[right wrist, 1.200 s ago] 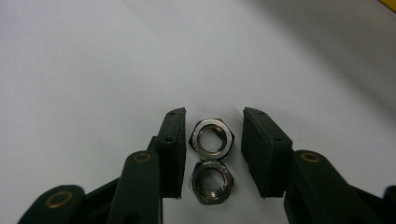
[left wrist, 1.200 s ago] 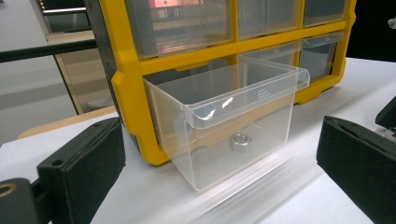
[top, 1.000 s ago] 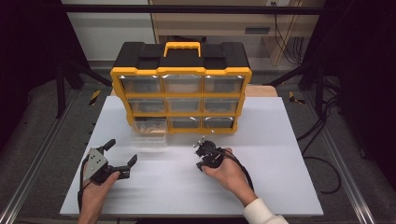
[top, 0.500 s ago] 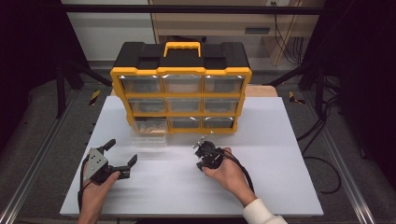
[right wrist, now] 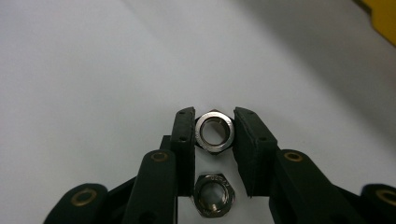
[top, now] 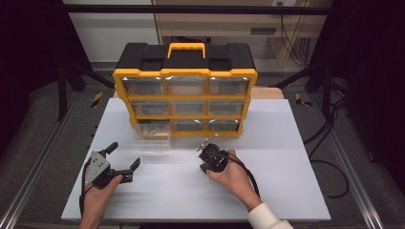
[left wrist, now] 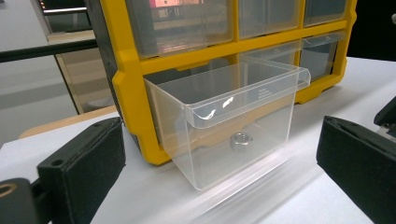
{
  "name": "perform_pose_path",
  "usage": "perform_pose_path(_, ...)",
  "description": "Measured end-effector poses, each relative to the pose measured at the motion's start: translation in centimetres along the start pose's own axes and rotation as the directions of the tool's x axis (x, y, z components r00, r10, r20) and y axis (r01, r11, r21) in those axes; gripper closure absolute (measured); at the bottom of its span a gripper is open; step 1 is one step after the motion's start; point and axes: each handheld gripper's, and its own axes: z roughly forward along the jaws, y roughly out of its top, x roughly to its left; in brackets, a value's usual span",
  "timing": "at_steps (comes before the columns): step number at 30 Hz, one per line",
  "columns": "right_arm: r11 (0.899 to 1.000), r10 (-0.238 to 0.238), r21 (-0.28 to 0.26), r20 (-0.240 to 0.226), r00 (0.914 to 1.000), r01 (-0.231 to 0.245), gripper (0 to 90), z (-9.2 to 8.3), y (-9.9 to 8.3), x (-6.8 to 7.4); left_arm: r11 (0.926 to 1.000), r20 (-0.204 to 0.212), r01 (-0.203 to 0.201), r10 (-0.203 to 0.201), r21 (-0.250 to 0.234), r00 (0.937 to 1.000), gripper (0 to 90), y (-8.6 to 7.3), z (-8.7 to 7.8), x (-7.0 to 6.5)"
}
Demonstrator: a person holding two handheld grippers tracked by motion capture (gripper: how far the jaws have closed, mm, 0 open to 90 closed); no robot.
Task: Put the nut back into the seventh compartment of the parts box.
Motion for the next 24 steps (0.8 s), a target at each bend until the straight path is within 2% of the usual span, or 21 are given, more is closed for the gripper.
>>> perform_pose_path(1, 1.000, -0.002, -0.010, 0.004, 1.0000, 0.002, 70.3, 0.0, 0.0, 0.0, 1.0000, 0.000, -0.001, 0.001, 0.000, 1.0000, 1.1, 0.0, 0.0, 0.0)
perform_pose_path(2, 1.000, 0.024, -0.016, 0.003, 0.9997, -0.024, 70.3, -0.2, 0.1, 0.1, 1.0000, 0.000, -0.002, 0.002, 0.000, 1.0000, 1.1, 0.0, 0.0, 0.0)
perform_pose_path(3, 0.999, -0.006, -0.032, -0.002, 1.0000, 0.006, 70.3, -0.2, 0.0, 0.0, 1.0000, 0.001, -0.002, 0.002, 0.000, 1.0000, 1.1, 0.0, 0.0, 0.0)
perform_pose_path(4, 0.999, 0.012, -0.049, -0.005, 0.9999, -0.013, 70.3, -0.3, 0.1, 0.1, 1.0000, 0.001, -0.003, 0.003, 0.001, 1.0000, 1.1, 0.0, 0.0, 0.0)
perform_pose_path(5, 0.998, 0.021, -0.066, 0.015, 0.9997, -0.020, 70.3, -0.4, 0.2, 0.2, 1.0000, 0.001, -0.003, 0.003, 0.001, 1.0000, 1.1, 0.0, 0.0, 0.0)
perform_pose_path(7, 0.995, 0.005, -0.099, 0.009, 0.9999, -0.004, 70.3, -0.6, 0.2, 0.1, 1.0000, 0.002, -0.002, 0.002, -0.001, 1.0000, 1.1, 0.0, 0.0, 0.0)
perform_pose_path(11, 0.987, -0.019, -0.157, 0.025, 0.9995, 0.023, 70.3, -1.1, 0.5, 0.1, 1.0000, 0.002, -0.002, 0.002, -0.001, 1.0000, 1.1, 0.0, 0.0, 0.0)
perform_pose_path(14, 0.981, -0.003, -0.194, 0.018, 0.9998, 0.006, 70.3, -1.4, 0.7, 0.3, 1.0000, 0.003, -0.002, 0.002, -0.001, 1.0000, 1.1, 0.0, 0.0, 0.0)
perform_pose_path(18, 0.974, -0.006, -0.227, 0.019, 0.9998, 0.010, 70.3, -1.7, 1.0, 0.3, 1.0000, 0.003, -0.001, 0.001, -0.002, 1.0000, 1.1, 0.0, 0.0, 0.0)
perform_pose_path(19, 0.968, -0.009, -0.249, 0.012, 0.9999, 0.012, 70.3, -1.7, 1.1, 0.2, 1.0000, 0.003, -0.001, 0.001, -0.002, 1.0000, 1.1, 0.0, 0.0, 0.0)
perform_pose_path(20, 0.968, -0.021, -0.248, 0.016, 0.9997, 0.024, 70.3, -1.8, 1.1, 0.2, 1.0000, 0.003, -0.001, 0.001, -0.003, 1.0000, 1.1, 0.0, 0.0, 0.0)
perform_pose_path(21, 0.964, -0.022, -0.263, 0.009, 0.9997, 0.024, 70.3, -1.8, 1.2, 0.2, 1.0000, 0.003, -0.001, 0.001, -0.003, 1.0000, 1.1, 0.0, 0.0, 0.0)
perform_pose_path(24, 0.963, -0.024, -0.269, 0.018, 0.9995, 0.028, 70.3, -1.9, 1.3, 0.3, 1.0000, 0.004, -0.003, 0.003, -0.001, 1.0000, 1.1, 0.0, 0.0, -0.1)
